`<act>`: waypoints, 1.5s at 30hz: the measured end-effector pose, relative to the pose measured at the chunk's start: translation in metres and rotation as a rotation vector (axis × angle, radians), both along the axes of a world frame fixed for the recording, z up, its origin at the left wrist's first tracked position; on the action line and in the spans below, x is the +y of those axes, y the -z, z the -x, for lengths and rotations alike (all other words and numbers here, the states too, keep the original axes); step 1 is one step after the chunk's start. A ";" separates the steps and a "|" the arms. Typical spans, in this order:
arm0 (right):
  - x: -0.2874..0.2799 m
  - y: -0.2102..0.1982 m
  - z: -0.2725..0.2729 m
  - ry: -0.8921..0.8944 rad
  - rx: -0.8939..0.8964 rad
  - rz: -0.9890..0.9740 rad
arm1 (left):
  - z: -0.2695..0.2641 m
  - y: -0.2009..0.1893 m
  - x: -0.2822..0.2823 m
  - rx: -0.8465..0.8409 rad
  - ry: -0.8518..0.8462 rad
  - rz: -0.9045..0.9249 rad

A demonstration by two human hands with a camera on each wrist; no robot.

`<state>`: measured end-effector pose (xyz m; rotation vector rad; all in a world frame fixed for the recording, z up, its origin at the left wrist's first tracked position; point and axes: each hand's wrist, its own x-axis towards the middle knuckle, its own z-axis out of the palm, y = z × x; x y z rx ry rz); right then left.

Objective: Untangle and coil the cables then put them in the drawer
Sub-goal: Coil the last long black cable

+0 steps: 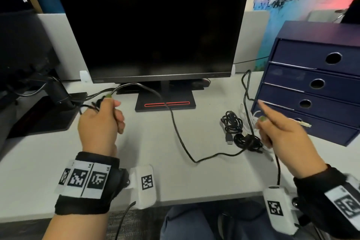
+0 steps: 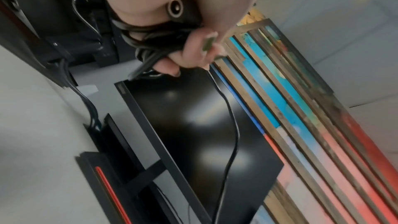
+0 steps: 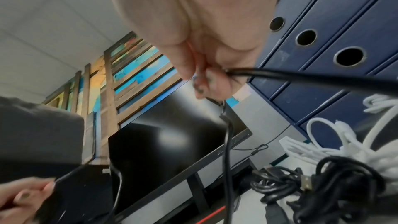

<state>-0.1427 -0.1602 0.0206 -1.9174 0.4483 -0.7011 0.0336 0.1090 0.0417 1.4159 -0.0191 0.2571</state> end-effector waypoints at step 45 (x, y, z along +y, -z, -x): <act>0.103 -0.026 -0.018 -0.593 0.322 0.556 | 0.057 0.003 -0.050 -0.355 0.814 -0.268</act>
